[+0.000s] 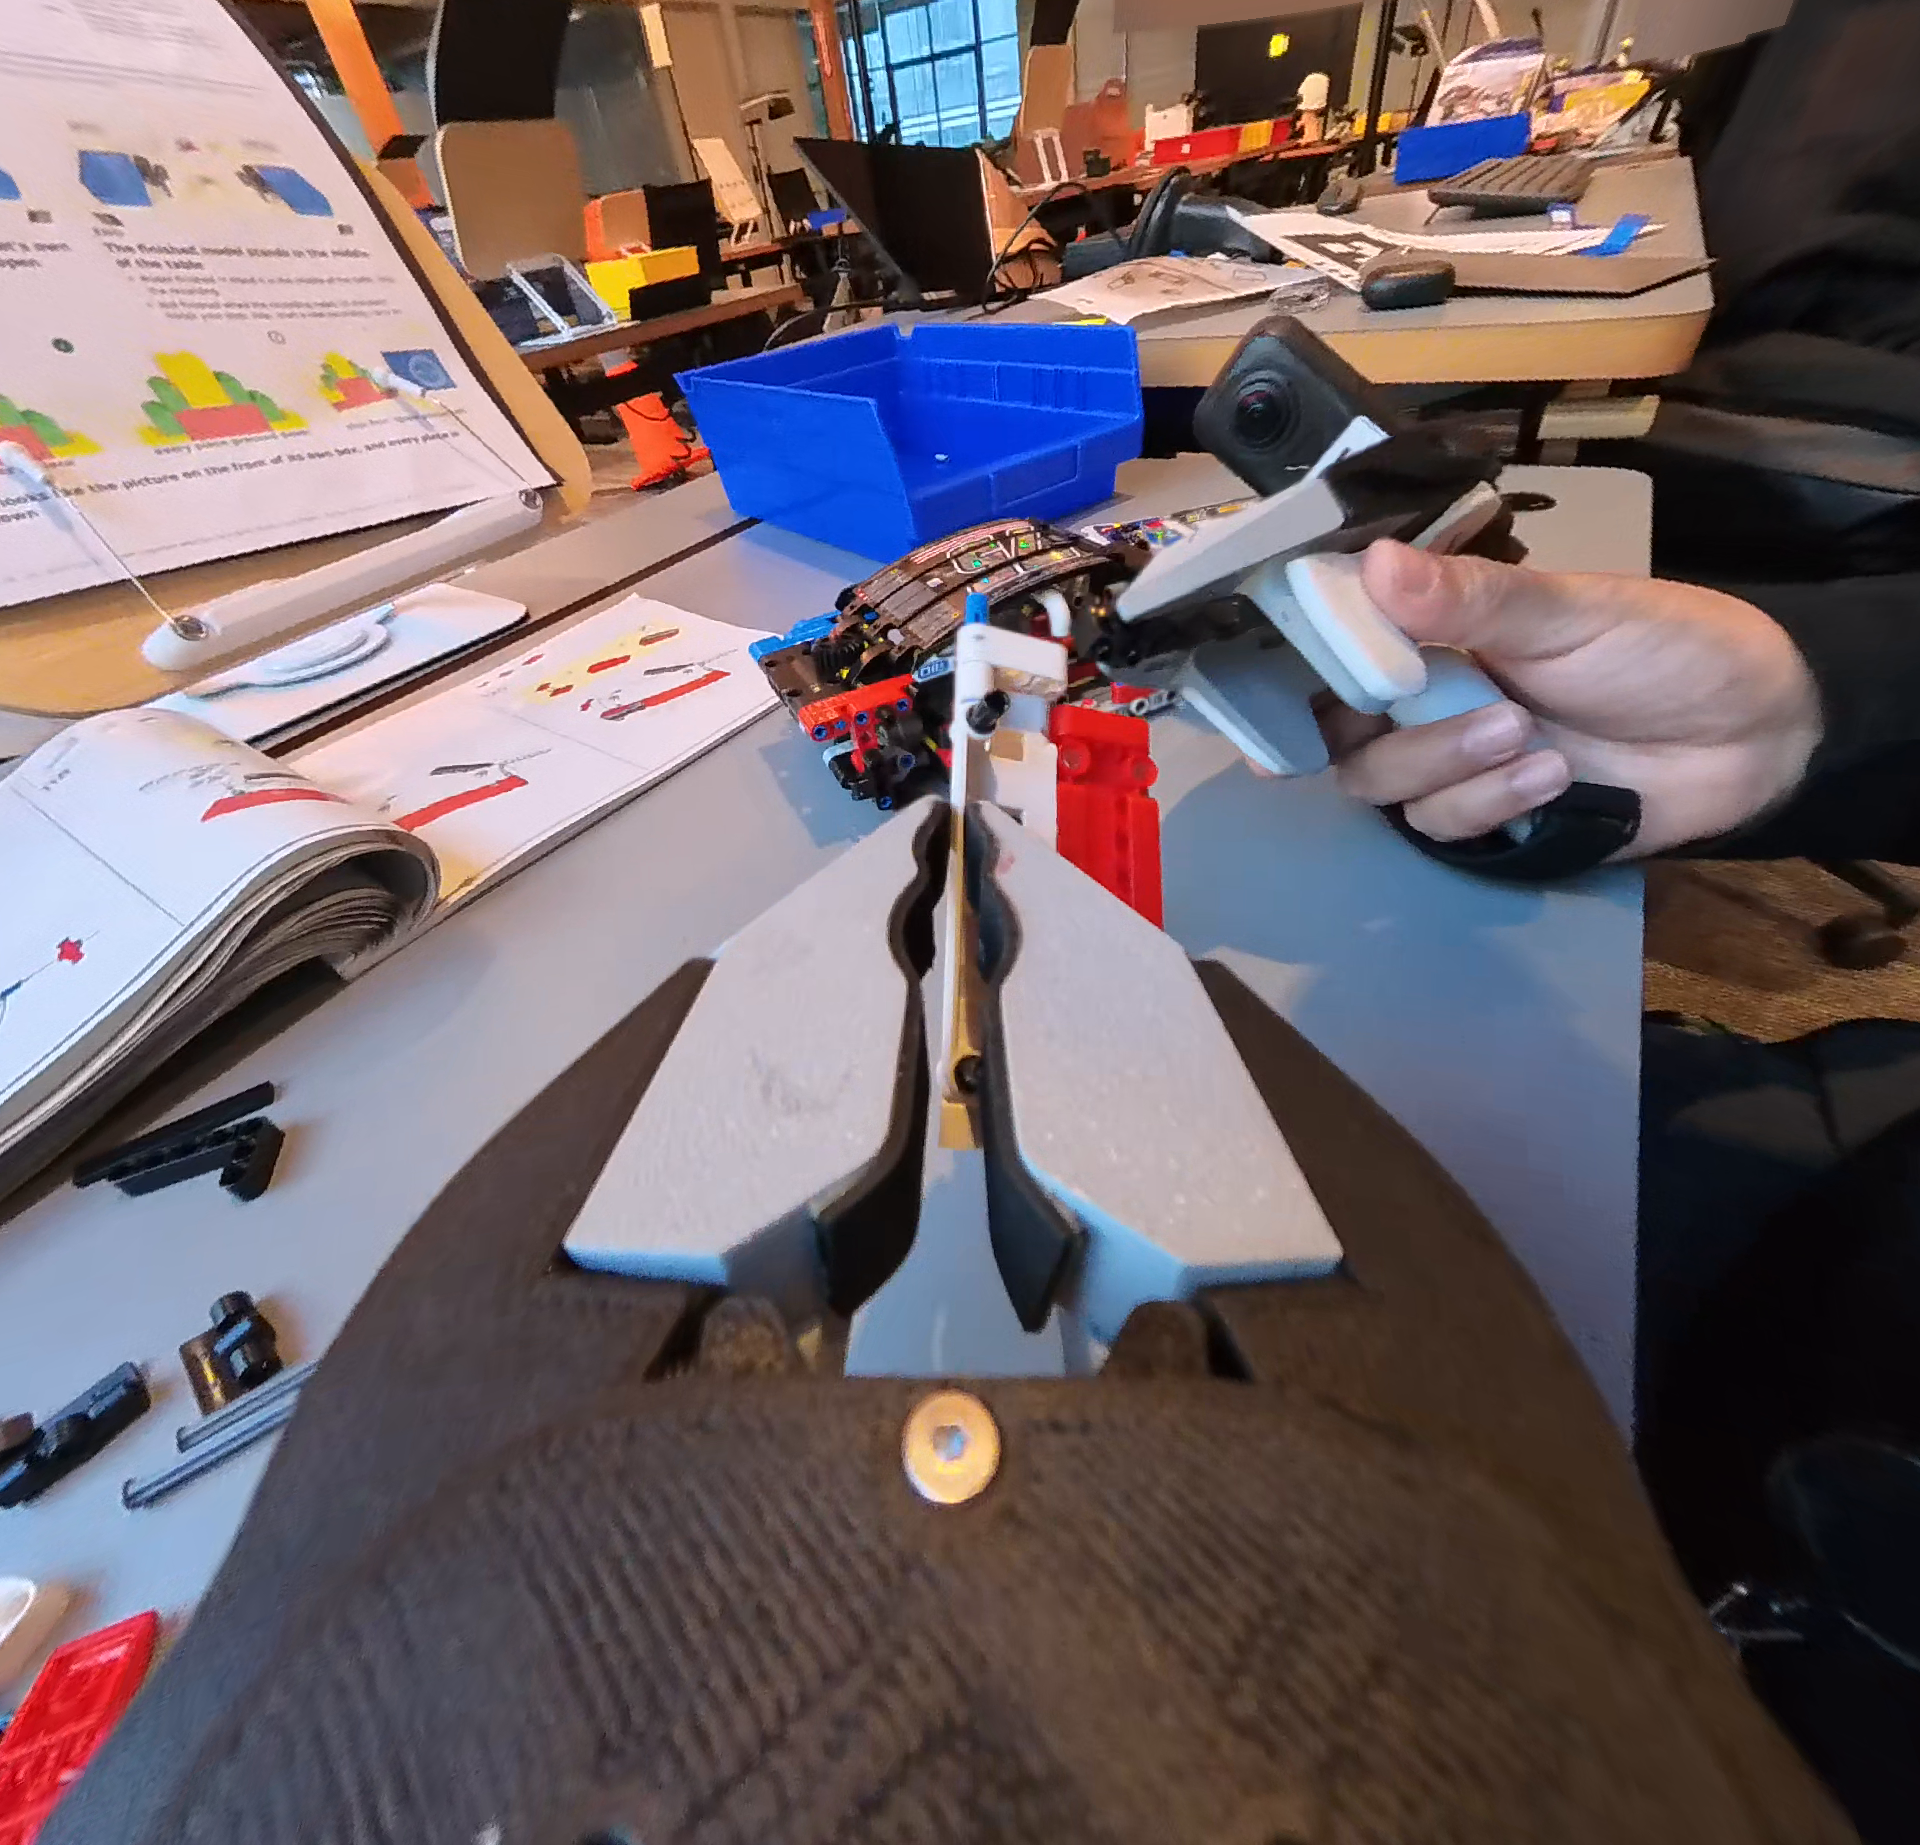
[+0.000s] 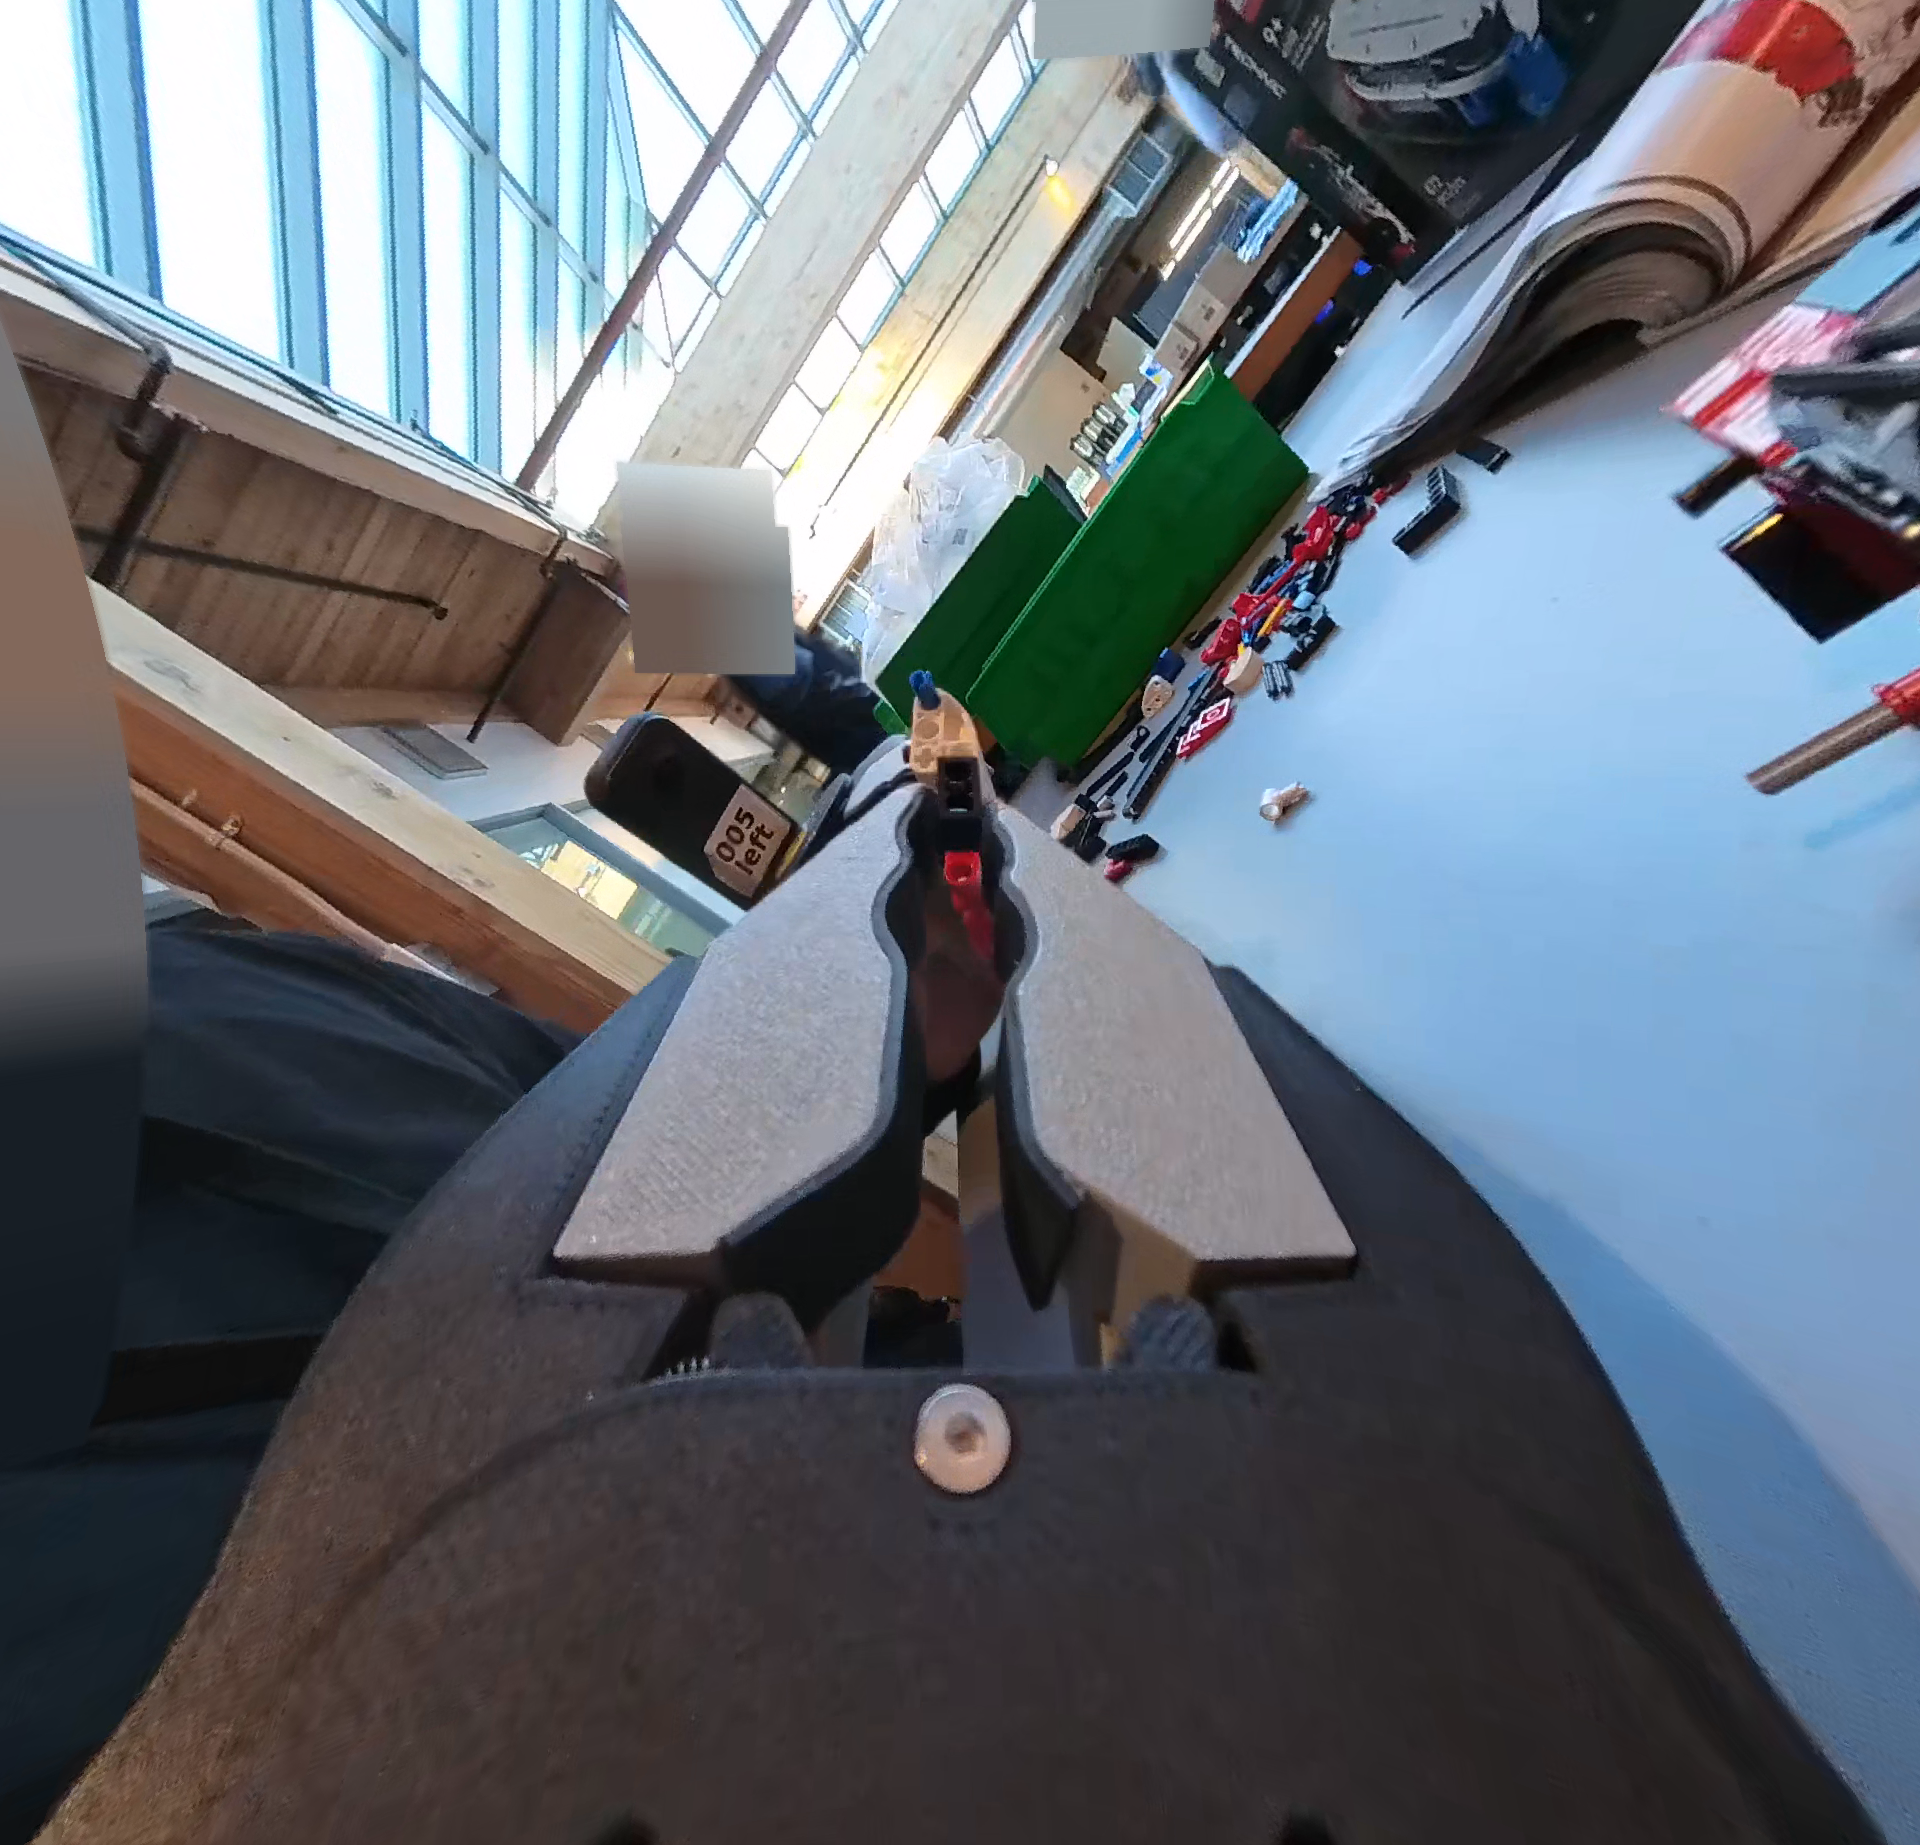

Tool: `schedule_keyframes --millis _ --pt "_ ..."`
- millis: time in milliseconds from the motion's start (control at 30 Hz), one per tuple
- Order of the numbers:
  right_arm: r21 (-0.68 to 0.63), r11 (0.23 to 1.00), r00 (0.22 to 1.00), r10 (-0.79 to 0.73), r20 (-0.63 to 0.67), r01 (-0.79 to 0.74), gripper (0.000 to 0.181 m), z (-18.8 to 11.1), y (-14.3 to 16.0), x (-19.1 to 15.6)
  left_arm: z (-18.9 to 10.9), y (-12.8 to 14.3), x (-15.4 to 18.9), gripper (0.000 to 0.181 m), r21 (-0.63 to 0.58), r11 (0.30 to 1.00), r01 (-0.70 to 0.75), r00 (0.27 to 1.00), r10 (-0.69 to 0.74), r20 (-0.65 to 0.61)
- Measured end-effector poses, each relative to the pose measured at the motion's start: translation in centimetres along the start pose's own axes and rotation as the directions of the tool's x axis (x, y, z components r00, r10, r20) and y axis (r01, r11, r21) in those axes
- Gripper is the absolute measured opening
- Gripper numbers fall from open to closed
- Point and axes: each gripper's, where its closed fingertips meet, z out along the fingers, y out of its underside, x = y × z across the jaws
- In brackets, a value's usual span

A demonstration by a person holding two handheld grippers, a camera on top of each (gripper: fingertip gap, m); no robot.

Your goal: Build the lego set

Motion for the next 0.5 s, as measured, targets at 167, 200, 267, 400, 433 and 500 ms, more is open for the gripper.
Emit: schedule_keyframes --millis 167,200,267,400,433,500 --pt "-0.022 1.000 0.999 -0.007 -0.045 0.006 0.005 0.2 0.4 0.6 0.3 0.9 -0.4 0.000 -0.054 0.995 0.082 0.996 -0.080 0.043" --pt "-0.025 1.000 0.998 -0.013 -0.054 0.012 0.006 0.3 0.5 0.7 0.3 1.0 -0.4 0.000 -0.058 0.994 0.088 0.995 -0.085 0.052" --pt "-0.028 0.999 0.997 -0.032 -0.075 0.030 0.006 0.4 0.6 0.9 0.3 1.0 -0.3 0.000 -0.067 0.993 0.095 0.994 -0.091 0.060" --pt "-0.034 0.998 0.994 -0.047 -0.097 0.044 0.005 0.5 0.7 1.1 0.5 0.9 0.4 0.000 -0.065 0.991 0.120 0.992 -0.117 0.046" --pt "-0.035 0.998 0.994 -0.048 -0.100 0.045 0.005 0.5 0.7 1.2 0.6 0.9 0.5 0.000 -0.063 0.991 0.120 0.992 -0.117 0.048" --pt "-0.035 0.998 0.993 -0.053 -0.104 0.050 0.005 0.5 0.8 1.2 0.6 0.8 0.6 0.000 -0.061 0.992 0.113 0.992 -0.110 0.055"
